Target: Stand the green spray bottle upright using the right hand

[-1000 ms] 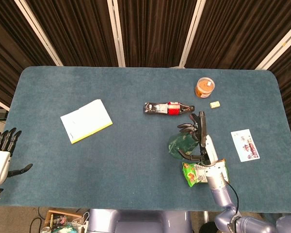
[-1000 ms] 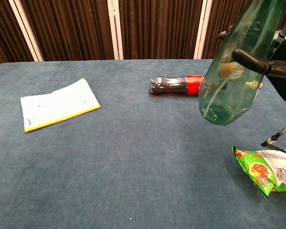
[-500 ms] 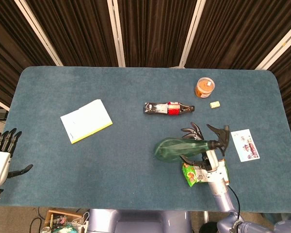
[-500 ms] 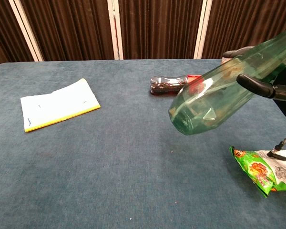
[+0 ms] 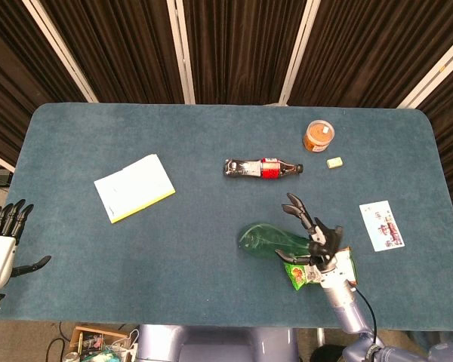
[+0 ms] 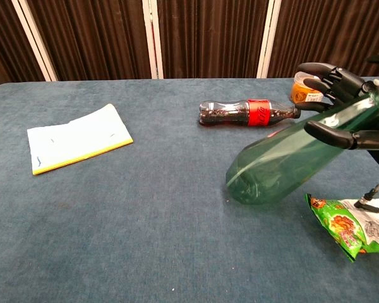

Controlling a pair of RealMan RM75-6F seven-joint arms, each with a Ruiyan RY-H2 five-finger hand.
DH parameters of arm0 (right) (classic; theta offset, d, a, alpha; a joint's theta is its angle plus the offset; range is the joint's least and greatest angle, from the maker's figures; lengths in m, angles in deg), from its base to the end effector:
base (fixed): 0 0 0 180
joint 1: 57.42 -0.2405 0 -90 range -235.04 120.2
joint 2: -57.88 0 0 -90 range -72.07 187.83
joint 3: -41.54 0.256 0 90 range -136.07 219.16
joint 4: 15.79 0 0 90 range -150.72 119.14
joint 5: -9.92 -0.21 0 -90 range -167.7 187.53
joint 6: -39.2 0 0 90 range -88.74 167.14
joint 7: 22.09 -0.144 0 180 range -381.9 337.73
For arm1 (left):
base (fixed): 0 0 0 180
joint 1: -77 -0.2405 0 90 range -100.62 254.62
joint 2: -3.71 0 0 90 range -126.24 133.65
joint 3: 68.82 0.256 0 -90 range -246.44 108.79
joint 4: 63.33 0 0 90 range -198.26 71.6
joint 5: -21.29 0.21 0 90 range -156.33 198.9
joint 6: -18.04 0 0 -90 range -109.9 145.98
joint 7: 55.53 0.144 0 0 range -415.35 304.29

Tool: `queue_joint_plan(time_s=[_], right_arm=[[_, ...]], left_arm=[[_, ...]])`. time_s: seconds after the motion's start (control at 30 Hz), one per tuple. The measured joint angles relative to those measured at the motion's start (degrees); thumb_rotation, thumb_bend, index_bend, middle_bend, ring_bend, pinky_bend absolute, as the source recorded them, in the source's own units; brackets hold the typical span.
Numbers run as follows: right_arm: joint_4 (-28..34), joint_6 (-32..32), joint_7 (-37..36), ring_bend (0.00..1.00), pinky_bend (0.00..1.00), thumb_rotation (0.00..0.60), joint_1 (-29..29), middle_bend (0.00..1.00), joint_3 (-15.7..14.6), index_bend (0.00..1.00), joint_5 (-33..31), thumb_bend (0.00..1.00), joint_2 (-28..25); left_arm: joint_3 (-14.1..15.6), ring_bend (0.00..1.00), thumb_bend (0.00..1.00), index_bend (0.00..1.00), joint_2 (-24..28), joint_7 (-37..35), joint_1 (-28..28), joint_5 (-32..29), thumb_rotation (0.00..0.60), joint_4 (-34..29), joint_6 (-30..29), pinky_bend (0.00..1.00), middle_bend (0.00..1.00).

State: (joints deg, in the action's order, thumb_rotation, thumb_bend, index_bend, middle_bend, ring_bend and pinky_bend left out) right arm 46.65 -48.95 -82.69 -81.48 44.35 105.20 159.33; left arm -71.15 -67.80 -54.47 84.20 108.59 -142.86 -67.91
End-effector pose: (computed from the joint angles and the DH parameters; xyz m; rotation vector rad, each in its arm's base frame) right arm -0.2109 -0.2615 -0.0131 1.2537 -1.6719 2.0474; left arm -0.3316 0.1952 0.1380 -1.4441 -0.7763 -0.8654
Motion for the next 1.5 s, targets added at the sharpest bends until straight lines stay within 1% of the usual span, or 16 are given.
queue_joint_plan(time_s=[0.23, 0.43, 0.57, 0.73, 0.9, 1.1, 1.3, 1.5], right_arm=[[1.19, -0.50, 4.58, 0.00, 0.14, 0.600, -1.05, 0.04, 0.07, 0.15, 1.68, 0.33, -1.15], [4.21, 0.55, 8.91, 0.00, 0.13, 0.600, -2.56, 0.04, 0.52, 0.15, 2.43, 0.33, -2.92], [6.95, 2.45, 12.11, 0.00, 0.12, 0.600, -3.56, 0.03, 0.71, 0.15, 2.49, 0.33, -4.30], [10.80, 8.03, 16.09, 0.00, 0.10, 0.600, -5.10, 0.03, 1.18, 0.15, 0.47, 0.32, -6.07], [14.63, 13.76, 21.22, 0.00, 0.09, 0.600, -7.16, 0.03, 2.41, 0.13, -2.62, 0.31, -8.19], [17.51, 18.19, 25.86, 0.00, 0.08, 0.600, -9.29, 0.02, 4.27, 0.11, -5.46, 0.30, -10.56], [20.05, 18.66, 28.14, 0.00, 0.07, 0.600, -9.60, 0.02, 5.24, 0.10, -6.79, 0.30, -12.29], [21.55, 18.32, 29.61, 0.00, 0.06, 0.600, -9.35, 0.01, 5.02, 0.03, -6.68, 0.30, -12.94]], left_arm=[[-0.04, 0.00, 0.02, 0.00, 0.06, -0.10, -0.07, 0.06, 0.600, -0.06, -0.15, 0.05, 0.00], [-0.03, 0.00, 0.02, 0.00, 0.13, -0.10, -0.09, 0.23, 0.600, -0.21, -0.30, 0.05, 0.00], [-0.04, 0.00, 0.02, 0.00, 0.16, -0.16, -0.08, 0.18, 0.600, -0.25, -0.22, 0.05, 0.00], [0.03, 0.00, 0.02, 0.00, 0.22, -0.38, -0.03, 0.30, 0.600, -0.23, -0.11, 0.05, 0.00], [-0.01, 0.00, 0.02, 0.00, 0.24, -0.48, -0.06, 0.24, 0.600, -0.18, -0.10, 0.05, 0.00], [-0.07, 0.00, 0.02, 0.00, 0.16, -0.33, 0.07, 0.04, 0.600, -0.18, 0.24, 0.05, 0.00], [0.01, 0.00, 0.02, 0.00, 0.13, -0.13, 0.14, 0.19, 0.600, -0.28, 0.34, 0.05, 0.00], [0.06, 0.00, 0.02, 0.00, 0.20, 0.08, 0.08, 0.39, 0.600, -0.62, 0.08, 0.05, 0.00]])
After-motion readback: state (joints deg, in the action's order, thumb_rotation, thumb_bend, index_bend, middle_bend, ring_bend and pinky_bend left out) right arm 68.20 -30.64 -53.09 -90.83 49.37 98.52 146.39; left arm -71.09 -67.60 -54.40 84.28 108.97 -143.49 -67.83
